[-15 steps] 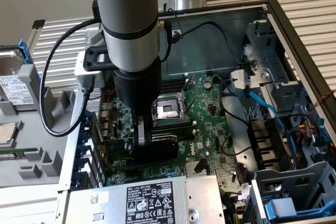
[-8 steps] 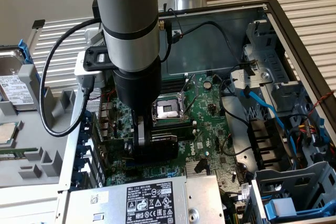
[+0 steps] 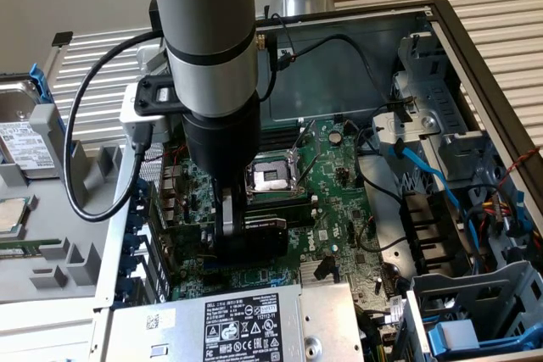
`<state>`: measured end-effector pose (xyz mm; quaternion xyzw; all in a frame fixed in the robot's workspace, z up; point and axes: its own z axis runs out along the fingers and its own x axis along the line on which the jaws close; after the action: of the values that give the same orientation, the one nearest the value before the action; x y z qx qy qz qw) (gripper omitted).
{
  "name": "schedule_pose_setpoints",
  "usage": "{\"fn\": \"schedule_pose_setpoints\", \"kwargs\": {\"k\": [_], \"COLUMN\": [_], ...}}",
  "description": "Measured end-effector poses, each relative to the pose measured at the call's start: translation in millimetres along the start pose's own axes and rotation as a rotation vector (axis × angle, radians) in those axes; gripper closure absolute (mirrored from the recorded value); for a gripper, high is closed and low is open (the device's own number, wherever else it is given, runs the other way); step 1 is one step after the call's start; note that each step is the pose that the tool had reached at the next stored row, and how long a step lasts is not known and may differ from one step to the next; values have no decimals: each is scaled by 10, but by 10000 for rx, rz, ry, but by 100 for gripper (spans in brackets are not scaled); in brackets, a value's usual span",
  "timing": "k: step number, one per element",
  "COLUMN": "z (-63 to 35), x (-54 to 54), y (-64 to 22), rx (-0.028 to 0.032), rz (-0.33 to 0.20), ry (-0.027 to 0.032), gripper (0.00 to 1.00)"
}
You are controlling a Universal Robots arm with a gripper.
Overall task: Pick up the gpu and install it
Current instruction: 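Insert the gpu into the slot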
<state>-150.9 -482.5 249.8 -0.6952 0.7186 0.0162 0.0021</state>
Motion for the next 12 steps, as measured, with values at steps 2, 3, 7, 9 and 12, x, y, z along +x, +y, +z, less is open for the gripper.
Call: {"fn": "schedule_pose_setpoints", "kwargs": {"k": [2, 3, 7, 9, 12], "z": [-1, -1, -7, -42, -138], "x": [0, 0, 1, -1, -3], "y": [-1, -1, -1, 0, 2], "rx": [-1, -2, -3, -1, -2], "rz": [-2, -2, -2, -2, -1], "ry": [3, 2, 6, 3, 4], "gripper": [59, 59, 59, 59, 59]}}
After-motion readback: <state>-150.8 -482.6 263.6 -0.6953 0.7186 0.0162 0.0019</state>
